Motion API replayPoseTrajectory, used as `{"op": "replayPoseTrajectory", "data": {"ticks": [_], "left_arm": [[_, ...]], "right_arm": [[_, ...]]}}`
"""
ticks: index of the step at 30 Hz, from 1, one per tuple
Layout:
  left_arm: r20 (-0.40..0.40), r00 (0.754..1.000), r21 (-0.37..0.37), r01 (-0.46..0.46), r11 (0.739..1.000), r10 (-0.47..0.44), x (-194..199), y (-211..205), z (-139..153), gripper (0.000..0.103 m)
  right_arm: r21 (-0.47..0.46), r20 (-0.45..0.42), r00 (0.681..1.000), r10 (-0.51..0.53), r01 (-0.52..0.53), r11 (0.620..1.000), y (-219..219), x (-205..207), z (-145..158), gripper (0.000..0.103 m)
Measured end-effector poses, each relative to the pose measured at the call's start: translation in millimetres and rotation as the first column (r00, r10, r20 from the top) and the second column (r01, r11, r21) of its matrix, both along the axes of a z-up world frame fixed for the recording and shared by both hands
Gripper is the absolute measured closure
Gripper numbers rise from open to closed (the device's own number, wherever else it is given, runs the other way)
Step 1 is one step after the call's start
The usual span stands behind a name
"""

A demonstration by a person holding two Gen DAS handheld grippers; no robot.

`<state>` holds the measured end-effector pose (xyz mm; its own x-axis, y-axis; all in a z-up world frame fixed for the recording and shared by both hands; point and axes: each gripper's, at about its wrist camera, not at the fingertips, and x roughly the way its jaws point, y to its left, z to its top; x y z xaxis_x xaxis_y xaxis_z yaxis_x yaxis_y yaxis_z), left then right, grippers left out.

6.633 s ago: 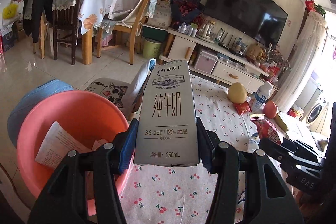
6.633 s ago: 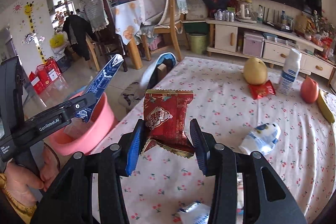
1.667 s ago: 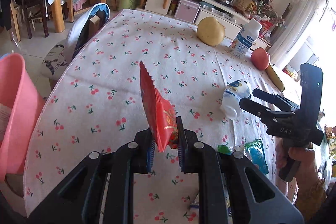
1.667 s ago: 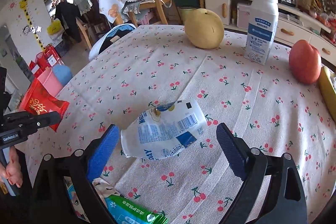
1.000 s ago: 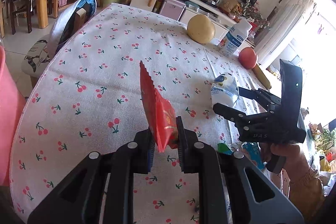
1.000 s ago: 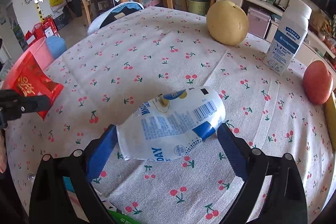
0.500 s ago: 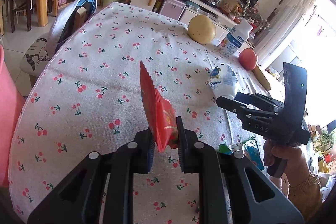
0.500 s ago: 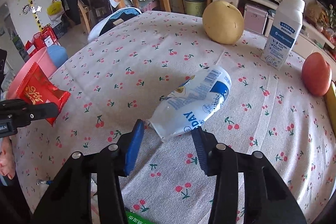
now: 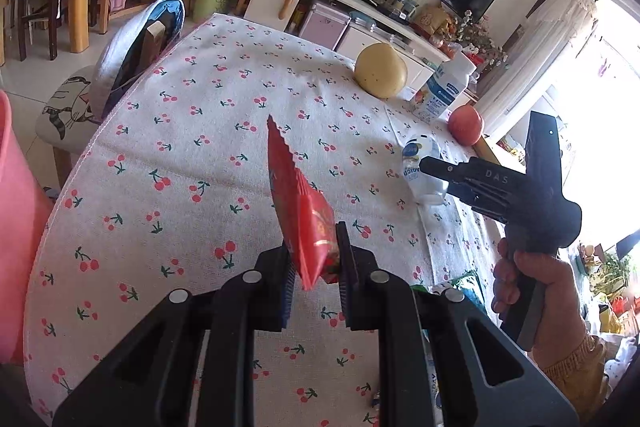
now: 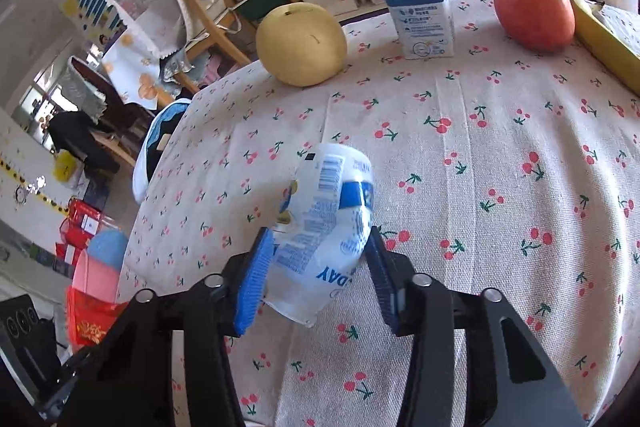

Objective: Collect trash
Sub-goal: 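Grasp the white yogurt pouch with the right tool while the left tool holds the candy packet, then carry the candy packet with the left tool while the right tool carries the pouch to the bucket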

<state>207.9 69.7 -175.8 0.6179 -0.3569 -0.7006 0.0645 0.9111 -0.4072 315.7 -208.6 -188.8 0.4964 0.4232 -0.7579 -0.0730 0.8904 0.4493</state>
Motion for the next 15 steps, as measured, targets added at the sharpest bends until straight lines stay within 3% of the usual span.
{"op": "replayPoseTrajectory", "data": {"ticks": [4,10,15], "left_arm": [[0.005,1.0,0.009,-0.008,1.0,0.008,-1.8,4.9,1.3,0.083],[0.027,1.0,0.013,-0.012,1.0,0.012,-6.2,13.3,8.4,0.083],[0.045,0.999,0.017,-0.022,1.0,0.021,-11.4,19.2,14.6,0.083]], "right_arm": [[-0.096,0.038,0.999,0.011,-0.007,0.995,22.8,-4.4,5.4,0.075],[-0.267,0.104,0.99,0.095,-0.064,0.961,63.9,-25.7,11.2,0.077],[-0.317,0.136,0.984,0.113,-0.064,0.946,74.2,-38.3,18.8,0.077]]}}
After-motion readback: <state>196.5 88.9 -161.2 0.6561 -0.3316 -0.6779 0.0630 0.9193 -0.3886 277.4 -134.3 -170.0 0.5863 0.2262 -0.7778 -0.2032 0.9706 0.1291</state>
